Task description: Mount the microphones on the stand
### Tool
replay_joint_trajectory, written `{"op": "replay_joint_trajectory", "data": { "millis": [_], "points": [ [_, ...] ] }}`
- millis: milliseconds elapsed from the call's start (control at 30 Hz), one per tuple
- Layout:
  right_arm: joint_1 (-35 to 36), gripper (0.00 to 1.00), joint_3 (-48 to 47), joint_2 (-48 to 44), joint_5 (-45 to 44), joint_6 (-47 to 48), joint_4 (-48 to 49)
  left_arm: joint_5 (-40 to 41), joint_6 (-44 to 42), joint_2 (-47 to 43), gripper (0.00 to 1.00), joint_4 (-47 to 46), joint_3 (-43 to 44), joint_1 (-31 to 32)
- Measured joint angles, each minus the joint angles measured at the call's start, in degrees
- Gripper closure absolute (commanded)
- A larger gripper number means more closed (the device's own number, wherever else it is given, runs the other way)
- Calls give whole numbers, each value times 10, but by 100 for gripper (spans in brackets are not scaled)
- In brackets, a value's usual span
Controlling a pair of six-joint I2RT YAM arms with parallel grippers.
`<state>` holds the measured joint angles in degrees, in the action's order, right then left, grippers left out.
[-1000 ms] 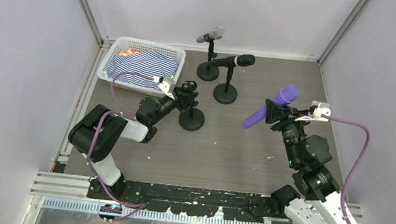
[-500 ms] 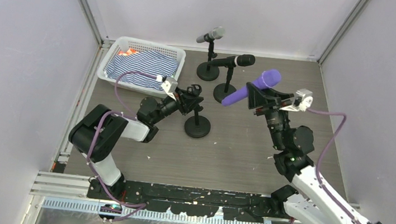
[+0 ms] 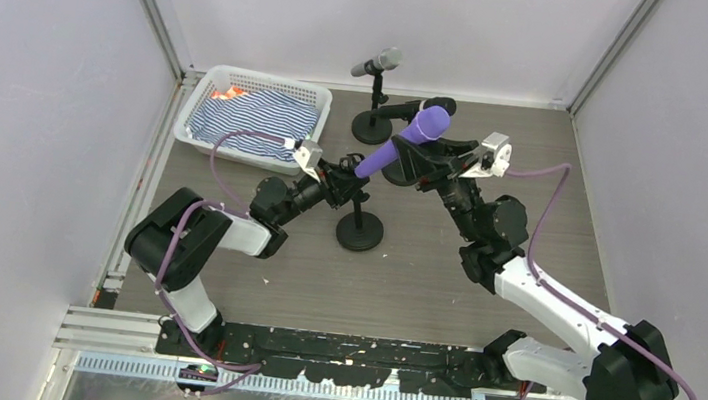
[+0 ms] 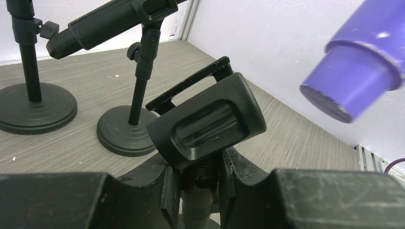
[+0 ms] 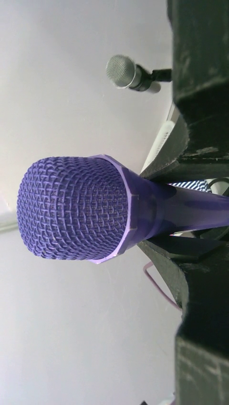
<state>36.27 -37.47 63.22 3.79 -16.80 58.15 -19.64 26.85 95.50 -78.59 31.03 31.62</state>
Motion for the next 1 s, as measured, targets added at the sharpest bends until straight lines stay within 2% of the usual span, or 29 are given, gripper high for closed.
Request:
{"op": "replay_joint_trajectory", "data": {
  "millis": [200,1000],
  "points": [
    [23,99,-14,9,6,25,14,2,2,0,100,0,0,0],
    [24,99,-27,55,-10,67,13,-8,0,0,99,0,-1,0]
  ]
}}
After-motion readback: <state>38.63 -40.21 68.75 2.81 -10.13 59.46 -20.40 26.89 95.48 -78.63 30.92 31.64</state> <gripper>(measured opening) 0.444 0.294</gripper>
